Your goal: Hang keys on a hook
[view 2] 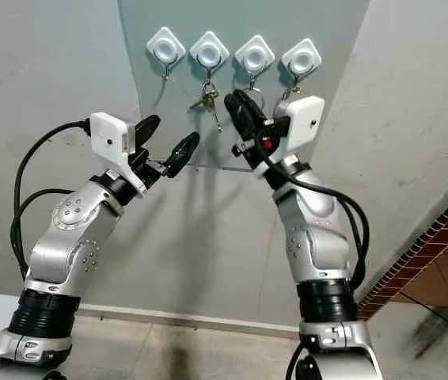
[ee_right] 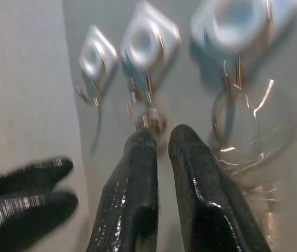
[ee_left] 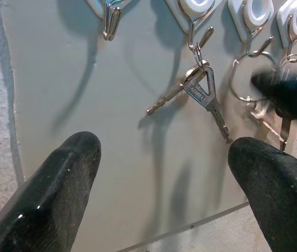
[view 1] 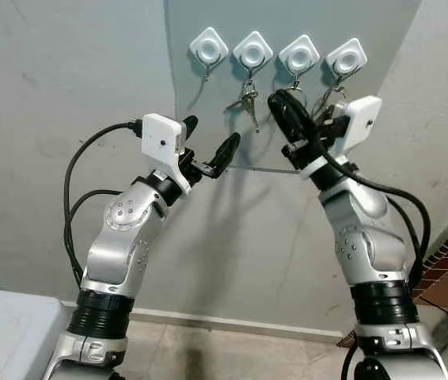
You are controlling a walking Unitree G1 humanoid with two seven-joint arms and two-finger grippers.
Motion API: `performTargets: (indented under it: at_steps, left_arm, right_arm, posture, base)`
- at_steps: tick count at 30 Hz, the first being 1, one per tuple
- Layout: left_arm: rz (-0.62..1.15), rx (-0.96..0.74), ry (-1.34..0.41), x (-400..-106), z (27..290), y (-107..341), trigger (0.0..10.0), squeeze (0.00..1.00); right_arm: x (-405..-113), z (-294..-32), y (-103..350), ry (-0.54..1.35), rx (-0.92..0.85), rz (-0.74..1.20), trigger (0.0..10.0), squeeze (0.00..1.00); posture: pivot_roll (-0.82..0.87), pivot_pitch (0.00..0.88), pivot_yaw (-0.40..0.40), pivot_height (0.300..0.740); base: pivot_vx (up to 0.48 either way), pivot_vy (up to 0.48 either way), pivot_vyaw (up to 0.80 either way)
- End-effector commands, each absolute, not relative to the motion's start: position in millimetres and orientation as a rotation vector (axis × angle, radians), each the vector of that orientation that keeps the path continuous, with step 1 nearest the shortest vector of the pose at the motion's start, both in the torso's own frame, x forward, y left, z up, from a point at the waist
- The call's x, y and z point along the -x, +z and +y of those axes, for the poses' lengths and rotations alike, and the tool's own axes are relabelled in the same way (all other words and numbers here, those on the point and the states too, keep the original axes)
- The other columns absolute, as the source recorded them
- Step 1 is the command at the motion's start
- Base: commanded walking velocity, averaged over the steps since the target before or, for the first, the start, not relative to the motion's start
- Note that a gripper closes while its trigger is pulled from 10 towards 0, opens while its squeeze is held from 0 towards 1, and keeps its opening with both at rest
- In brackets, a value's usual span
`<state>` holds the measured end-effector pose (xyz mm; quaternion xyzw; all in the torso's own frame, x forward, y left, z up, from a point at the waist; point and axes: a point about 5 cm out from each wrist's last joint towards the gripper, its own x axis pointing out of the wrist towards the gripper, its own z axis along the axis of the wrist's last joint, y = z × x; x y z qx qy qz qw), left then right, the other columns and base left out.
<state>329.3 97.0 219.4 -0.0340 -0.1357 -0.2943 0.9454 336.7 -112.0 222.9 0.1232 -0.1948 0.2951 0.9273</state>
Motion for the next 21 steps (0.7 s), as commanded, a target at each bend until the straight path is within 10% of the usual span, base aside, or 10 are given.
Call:
performTargets:
  at_steps: [1, 21]
  left_arm:
    - [-0.283, 0.076, -0.581, -328.9, 99.1, 221.7, 10.0, 0.00]
    - [0.054, 0.212, -0.244, -329.5, 132.0, 99.9, 10.0, 0.00]
  right_arm:
    - [-336.9, -115.8, 228.6, 0.592, -0.273, -0.425, 10.0, 1.00]
    - [-312.1, -140.1, 115.3, 0.363, -0.285, -0.154, 10.0, 1.00]
  posture:
    - [-0.02, 0.000, -0.005, 0.740]
    - [-0.05, 0.000, 0.012, 0.740]
  base:
    - [0.000, 0.000, 0.00]
    - [0.000, 0.000, 0.00]
